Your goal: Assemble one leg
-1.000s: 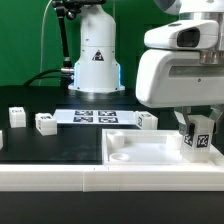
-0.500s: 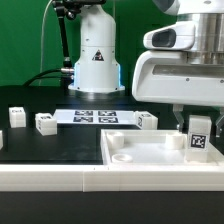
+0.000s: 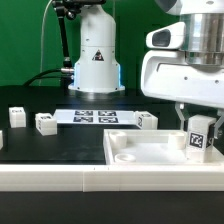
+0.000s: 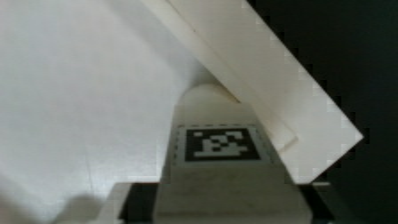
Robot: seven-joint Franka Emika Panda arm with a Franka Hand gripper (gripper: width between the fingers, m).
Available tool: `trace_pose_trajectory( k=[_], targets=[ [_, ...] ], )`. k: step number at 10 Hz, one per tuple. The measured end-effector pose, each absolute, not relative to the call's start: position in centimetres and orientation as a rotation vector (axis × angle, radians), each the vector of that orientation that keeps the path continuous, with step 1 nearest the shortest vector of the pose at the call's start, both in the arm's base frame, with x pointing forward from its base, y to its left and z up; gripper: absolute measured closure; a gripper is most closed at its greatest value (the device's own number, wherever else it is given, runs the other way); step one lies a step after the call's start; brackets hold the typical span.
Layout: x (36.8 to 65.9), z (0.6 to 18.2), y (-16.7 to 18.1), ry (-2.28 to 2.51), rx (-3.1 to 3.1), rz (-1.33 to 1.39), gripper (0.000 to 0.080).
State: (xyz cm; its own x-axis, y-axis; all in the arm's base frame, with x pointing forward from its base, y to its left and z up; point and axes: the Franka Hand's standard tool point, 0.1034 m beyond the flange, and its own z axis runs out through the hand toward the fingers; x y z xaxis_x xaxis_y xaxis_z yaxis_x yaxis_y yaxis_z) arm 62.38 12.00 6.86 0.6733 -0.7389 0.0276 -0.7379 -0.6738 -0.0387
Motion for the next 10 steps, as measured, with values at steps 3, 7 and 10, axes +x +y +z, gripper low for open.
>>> trace_pose_trajectory(
  k=[3,7,10],
  targets=[
    [62.38,6.87,12.12,1.336,-2.812,-0.062,0.0254],
    [62.41,6.90,12.66,0.910,-2.976,-0.092,0.0151],
    [62.59,7.03,12.75,0.405,-3.091,-0.118,0.0150]
  ],
)
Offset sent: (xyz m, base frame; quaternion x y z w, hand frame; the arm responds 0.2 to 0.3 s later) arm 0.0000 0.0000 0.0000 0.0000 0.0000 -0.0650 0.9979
